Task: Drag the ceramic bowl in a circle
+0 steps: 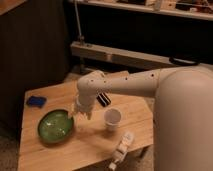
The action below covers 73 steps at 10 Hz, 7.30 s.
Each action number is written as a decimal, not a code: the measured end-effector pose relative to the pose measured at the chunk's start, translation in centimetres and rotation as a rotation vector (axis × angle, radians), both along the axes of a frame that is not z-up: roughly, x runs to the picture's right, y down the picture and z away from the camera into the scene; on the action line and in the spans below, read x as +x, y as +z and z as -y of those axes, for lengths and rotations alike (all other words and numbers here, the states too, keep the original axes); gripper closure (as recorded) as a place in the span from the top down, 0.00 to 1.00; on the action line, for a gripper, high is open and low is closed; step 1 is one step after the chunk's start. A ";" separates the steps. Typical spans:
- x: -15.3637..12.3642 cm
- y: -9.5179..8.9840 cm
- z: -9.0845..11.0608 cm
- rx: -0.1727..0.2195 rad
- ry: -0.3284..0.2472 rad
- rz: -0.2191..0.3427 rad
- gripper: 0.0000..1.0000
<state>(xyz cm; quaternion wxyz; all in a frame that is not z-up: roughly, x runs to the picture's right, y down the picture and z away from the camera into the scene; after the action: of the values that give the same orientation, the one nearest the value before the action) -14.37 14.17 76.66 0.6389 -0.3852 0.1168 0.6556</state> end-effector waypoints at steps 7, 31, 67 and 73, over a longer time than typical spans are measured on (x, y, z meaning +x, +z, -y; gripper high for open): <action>-1.3 2.5 -2.2 -0.080 0.039 0.079 0.65; -5.7 4.6 -4.9 -0.106 -0.086 0.104 0.48; -11.0 -5.0 -11.1 -0.184 -0.428 0.293 0.00; -9.5 3.6 -7.6 -0.204 -0.318 0.177 0.00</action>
<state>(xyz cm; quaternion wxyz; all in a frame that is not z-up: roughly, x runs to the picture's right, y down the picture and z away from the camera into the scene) -23.85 21.77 80.30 0.6999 -0.4807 0.1851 0.4948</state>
